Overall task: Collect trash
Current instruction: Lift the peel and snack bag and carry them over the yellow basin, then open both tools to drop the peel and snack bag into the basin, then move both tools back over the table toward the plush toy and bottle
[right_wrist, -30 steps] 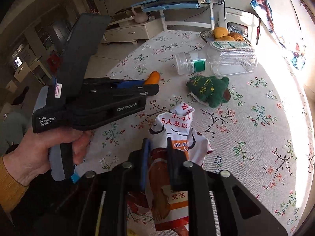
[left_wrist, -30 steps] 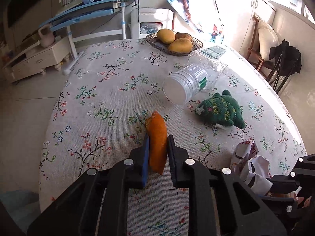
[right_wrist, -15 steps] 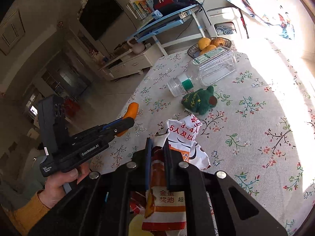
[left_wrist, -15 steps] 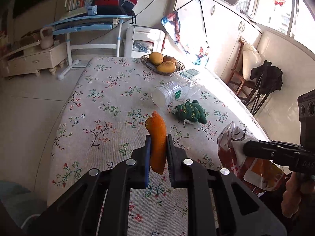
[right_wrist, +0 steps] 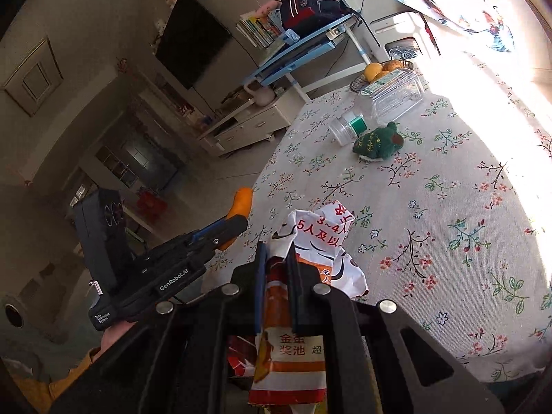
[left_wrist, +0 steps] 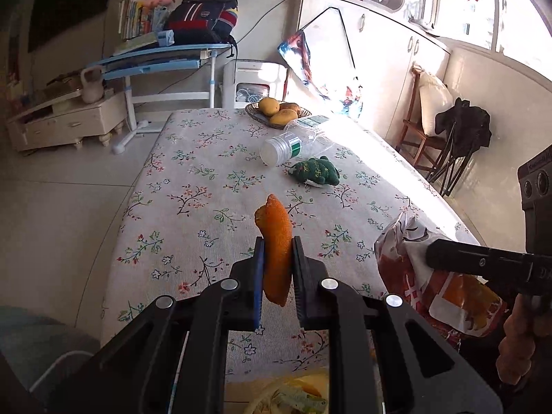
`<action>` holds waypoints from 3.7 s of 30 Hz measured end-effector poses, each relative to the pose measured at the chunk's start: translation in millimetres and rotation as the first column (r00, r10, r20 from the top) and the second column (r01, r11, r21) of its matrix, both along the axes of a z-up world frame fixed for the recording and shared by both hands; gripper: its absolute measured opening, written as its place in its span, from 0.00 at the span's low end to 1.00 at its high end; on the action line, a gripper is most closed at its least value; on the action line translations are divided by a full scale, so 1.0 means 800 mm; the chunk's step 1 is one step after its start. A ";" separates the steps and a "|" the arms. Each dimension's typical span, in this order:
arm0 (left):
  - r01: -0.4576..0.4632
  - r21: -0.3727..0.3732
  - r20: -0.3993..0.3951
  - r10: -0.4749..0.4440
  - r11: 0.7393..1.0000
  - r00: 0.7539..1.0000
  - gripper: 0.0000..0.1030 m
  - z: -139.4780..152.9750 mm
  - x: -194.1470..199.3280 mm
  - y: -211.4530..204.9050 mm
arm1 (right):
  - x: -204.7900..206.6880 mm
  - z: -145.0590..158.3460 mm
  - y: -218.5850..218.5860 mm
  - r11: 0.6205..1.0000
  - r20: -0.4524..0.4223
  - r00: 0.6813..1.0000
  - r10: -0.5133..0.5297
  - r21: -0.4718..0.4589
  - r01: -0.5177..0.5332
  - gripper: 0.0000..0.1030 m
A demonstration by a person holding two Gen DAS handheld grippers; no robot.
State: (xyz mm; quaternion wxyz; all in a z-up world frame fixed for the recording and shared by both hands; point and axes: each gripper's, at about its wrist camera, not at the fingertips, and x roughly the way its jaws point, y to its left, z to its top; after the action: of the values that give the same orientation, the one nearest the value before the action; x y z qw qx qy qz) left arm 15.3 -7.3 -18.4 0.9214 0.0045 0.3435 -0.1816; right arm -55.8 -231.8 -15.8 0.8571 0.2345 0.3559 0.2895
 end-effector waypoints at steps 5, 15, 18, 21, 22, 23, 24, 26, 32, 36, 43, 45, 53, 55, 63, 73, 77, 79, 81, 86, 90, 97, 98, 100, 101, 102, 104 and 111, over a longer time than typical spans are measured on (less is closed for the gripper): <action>0.000 0.016 0.000 0.000 1.000 1.000 0.14 -0.004 -0.020 -0.004 | -0.021 -0.004 -0.001 1.000 -0.006 1.000 0.001 0.026 -0.001 0.11; 0.002 0.032 -0.004 -0.002 0.999 1.000 0.14 -0.008 -0.050 -0.006 | -0.061 -0.012 0.011 0.999 -0.025 0.999 0.038 0.029 -0.037 0.11; 0.007 0.035 -0.006 -0.006 0.999 1.000 0.14 -0.008 -0.057 -0.007 | -0.072 -0.015 0.017 0.998 -0.033 0.998 0.052 0.026 -0.051 0.11; 0.011 0.037 -0.006 -0.011 0.999 1.000 0.14 -0.009 -0.066 -0.009 | -0.081 -0.019 0.023 0.998 -0.041 0.997 0.065 0.020 -0.065 0.11; 0.013 0.037 -0.006 -0.012 0.999 1.000 0.14 -0.009 -0.068 -0.008 | -0.084 -0.020 0.026 0.997 -0.045 0.996 0.071 0.016 -0.070 0.11; 0.014 0.037 -0.007 -0.014 0.999 1.000 0.14 -0.009 -0.071 -0.009 | -0.087 -0.021 0.028 0.997 -0.047 0.996 0.076 0.012 -0.075 0.11; 0.016 0.037 -0.007 -0.016 0.999 1.000 0.14 -0.009 -0.073 -0.009 | -0.089 -0.021 0.030 0.997 -0.050 0.995 0.081 0.009 -0.080 0.11; 0.020 0.039 -0.010 -0.019 0.999 1.000 0.14 -0.010 -0.079 -0.009 | -0.093 -0.023 0.034 0.996 -0.055 0.994 0.091 0.001 -0.091 0.11; 0.036 0.045 -0.017 -0.035 0.998 0.999 0.14 -0.012 -0.096 -0.013 | -0.105 -0.030 0.048 0.992 -0.081 0.990 0.116 -0.029 -0.119 0.11; 0.046 0.047 -0.022 -0.045 0.998 0.999 0.14 -0.014 -0.107 -0.015 | -0.110 -0.037 0.057 0.990 -0.101 0.987 0.128 -0.047 -0.133 0.11; 0.061 0.058 -0.044 -0.058 0.996 0.997 0.14 -0.020 -0.120 -0.019 | -0.112 -0.046 0.063 0.988 -0.131 0.983 0.129 -0.068 -0.139 0.11; 0.065 0.062 -0.050 -0.062 0.996 0.997 0.14 -0.023 -0.124 -0.019 | -0.115 -0.047 0.065 0.987 -0.135 0.982 0.129 -0.074 -0.140 0.11; 0.069 0.078 -0.098 -0.061 0.995 0.993 0.14 -0.035 -0.133 -0.021 | -0.120 -0.054 0.068 0.985 -0.168 0.978 0.121 -0.098 -0.139 0.12; 0.072 0.087 -0.126 -0.061 0.994 0.990 0.14 -0.042 -0.133 -0.022 | -0.120 -0.060 0.069 0.985 -0.187 0.975 0.117 -0.106 -0.138 0.12; 0.106 0.115 -0.233 -0.077 0.988 0.969 0.14 -0.067 -0.132 -0.027 | -0.117 -0.075 0.058 0.988 -0.253 0.966 0.048 -0.129 -0.083 0.40; 0.112 0.117 -0.228 -0.083 0.987 0.970 0.26 -0.066 -0.139 -0.029 | -0.119 -0.070 0.031 0.992 -0.247 0.967 -0.065 -0.123 0.035 0.53; 0.108 0.127 -0.206 -0.080 0.986 0.975 0.36 -0.062 -0.141 -0.029 | -0.117 -0.068 0.026 0.991 -0.237 0.968 -0.086 -0.121 0.058 0.57; 0.104 0.134 -0.197 -0.077 0.985 0.977 0.39 -0.060 -0.141 -0.029 | -0.117 -0.068 0.025 0.991 -0.236 0.968 -0.089 -0.122 0.061 0.59; 0.102 0.139 -0.191 -0.075 0.985 0.979 0.41 -0.059 -0.141 -0.029 | -0.118 -0.067 0.026 0.990 -0.234 0.968 -0.093 -0.126 0.065 0.61; 0.097 0.146 -0.180 -0.070 0.985 0.981 0.47 -0.058 -0.142 -0.029 | -0.117 -0.066 0.027 0.988 -0.227 0.969 -0.099 -0.135 0.069 0.62; 0.086 0.151 -0.167 -0.060 0.985 0.984 0.53 -0.056 -0.142 -0.027 | -0.117 -0.065 0.029 0.987 -0.220 0.970 -0.101 -0.147 0.069 0.63; 0.049 0.154 -0.125 -0.030 0.987 0.992 0.68 -0.049 -0.142 -0.022 | -0.119 -0.058 0.034 0.981 -0.185 0.976 -0.113 -0.174 0.081 0.66; 0.046 0.156 -0.115 -0.028 0.987 0.993 0.70 -0.048 -0.142 -0.022 | -0.119 -0.056 0.034 0.980 -0.177 0.977 -0.117 -0.180 0.085 0.66; 0.039 0.157 -0.094 -0.024 0.987 0.995 0.74 -0.045 -0.143 -0.024 | -0.118 -0.054 0.035 0.978 -0.162 0.979 -0.124 -0.189 0.093 0.67; 0.033 0.156 -0.085 -0.020 0.987 0.996 0.76 -0.044 -0.143 -0.024 | -0.118 -0.053 0.034 0.976 -0.154 0.980 -0.129 -0.194 0.098 0.68; 0.029 0.154 -0.081 -0.017 0.988 0.997 0.77 -0.044 -0.143 -0.024 | -0.118 -0.052 0.033 0.974 -0.144 0.980 -0.136 -0.199 0.106 0.68; 0.025 0.153 -0.077 -0.014 0.988 0.997 0.78 -0.043 -0.141 -0.025 | -0.118 -0.047 0.029 0.968 -0.116 0.980 -0.163 -0.209 0.136 0.68; -0.001 0.093 -0.048 0.006 0.996 0.999 0.80 -0.029 -0.132 -0.015 | -0.109 -0.028 0.013 0.954 -0.037 0.977 -0.211 -0.225 0.197 0.69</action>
State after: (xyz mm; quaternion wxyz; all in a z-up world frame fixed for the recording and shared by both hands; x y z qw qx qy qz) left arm -90.5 -19.1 -41.6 0.9120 0.0424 0.3735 -0.1640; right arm -142.8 -221.7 -38.1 0.8918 0.1825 0.3854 0.1511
